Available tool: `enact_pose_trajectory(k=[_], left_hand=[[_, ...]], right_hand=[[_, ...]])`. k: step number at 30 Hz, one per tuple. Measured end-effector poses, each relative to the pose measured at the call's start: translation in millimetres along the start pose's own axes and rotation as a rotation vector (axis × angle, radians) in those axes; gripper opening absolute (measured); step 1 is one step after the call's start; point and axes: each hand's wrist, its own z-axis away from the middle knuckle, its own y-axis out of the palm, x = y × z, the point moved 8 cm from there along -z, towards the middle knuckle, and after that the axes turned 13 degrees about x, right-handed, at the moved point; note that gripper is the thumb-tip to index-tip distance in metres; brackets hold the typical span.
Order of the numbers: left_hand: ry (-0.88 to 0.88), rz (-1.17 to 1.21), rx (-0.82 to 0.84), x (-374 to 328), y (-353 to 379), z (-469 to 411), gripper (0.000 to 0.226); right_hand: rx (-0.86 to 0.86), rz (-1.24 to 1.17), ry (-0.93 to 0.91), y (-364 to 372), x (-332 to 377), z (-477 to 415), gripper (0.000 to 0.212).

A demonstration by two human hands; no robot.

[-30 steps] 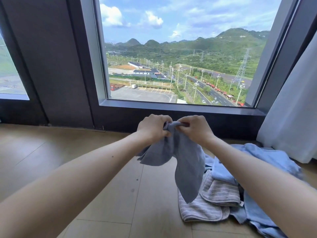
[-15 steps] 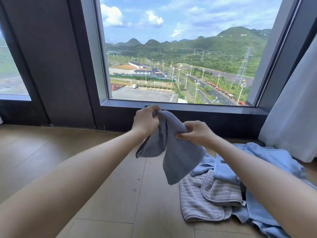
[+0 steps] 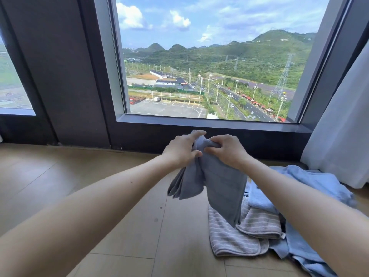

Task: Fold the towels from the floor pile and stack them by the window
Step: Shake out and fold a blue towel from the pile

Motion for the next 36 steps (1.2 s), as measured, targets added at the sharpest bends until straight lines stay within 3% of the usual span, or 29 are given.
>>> enact_pose_trajectory(k=[3,7,10,14,19,25,28,32,36], left_hand=[[-0.049,-0.11,0.081,2,7,-8,0.063],[-0.095,-0.161,0.092,12,7,-9,0.03],[-0.089,-0.084,-0.018,18,0,-7,0.013],[-0.134,0.007,-0.153,35,-17,-3,0.013],[-0.219,0.122,-0.212,63,-29,2,0.011],[-0.268,0.569,-0.286,72,-23,2,0.055],[-0.288,0.79,-0.252,76,-10,-1,0.035],[-0.183,0.826,-0.185,61,-1,-7,0.012],[-0.13,0.809,-0.191,53,3,-9,0.013]], right_hand=[[0.052,0.005,-0.075,6,13,1,0.018],[0.099,0.044,-0.11,10,16,4,0.02],[0.096,0.057,-0.074,10,16,2,0.019],[0.143,0.081,0.04,8,3,2,0.02],[0.072,-0.063,0.092,-5,-5,3,0.009],[-0.173,-0.219,0.189,-15,-8,1,0.014],[-0.217,-0.303,0.213,-16,-9,3,0.012],[-0.217,-0.342,0.215,-12,-5,5,0.012],[-0.172,-0.581,0.225,1,-4,4,0.022]])
